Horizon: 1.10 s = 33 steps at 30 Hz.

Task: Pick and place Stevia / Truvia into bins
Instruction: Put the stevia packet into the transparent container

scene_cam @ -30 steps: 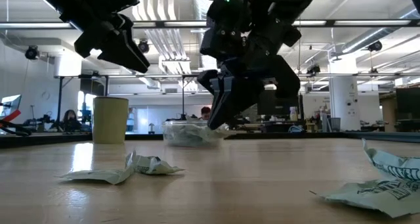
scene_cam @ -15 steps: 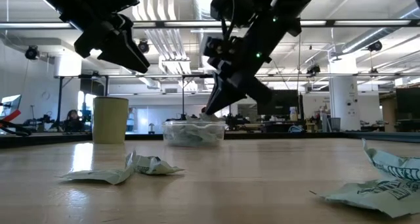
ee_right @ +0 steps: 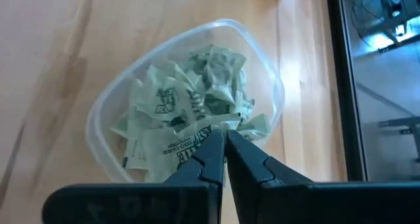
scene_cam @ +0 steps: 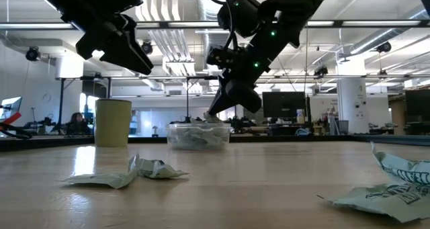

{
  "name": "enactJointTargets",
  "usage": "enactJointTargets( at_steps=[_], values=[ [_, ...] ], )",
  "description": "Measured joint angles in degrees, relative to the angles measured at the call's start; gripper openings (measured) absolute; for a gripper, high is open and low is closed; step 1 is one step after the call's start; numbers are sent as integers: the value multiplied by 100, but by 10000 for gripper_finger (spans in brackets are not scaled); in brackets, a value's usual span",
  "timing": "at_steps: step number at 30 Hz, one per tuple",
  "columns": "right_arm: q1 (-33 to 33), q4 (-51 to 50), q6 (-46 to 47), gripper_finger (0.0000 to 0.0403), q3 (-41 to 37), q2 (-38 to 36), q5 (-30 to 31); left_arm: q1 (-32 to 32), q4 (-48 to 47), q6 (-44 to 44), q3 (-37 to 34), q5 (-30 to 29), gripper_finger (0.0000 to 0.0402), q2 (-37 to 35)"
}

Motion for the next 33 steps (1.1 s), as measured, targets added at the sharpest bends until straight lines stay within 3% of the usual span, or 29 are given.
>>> enactJointTargets(
  at_steps=[5,9,18,29,33],
  values=[
    [-155,22,139,8,-1,4,-75,0,0,0,0,2,160,0],
    [-201,110,142,8,-50,7,-595,0,2,0,0,2,160,0],
    [-227,284,203,14,-160,7,-629,0,7,0,-2,0,160,0],
    [-281,259,331,107,-174,3,-609,0,15,0,-9,0,160,0],
    [-274,131,327,124,-164,-148,-608,0,13,0,-9,0,160,0]
  ],
)
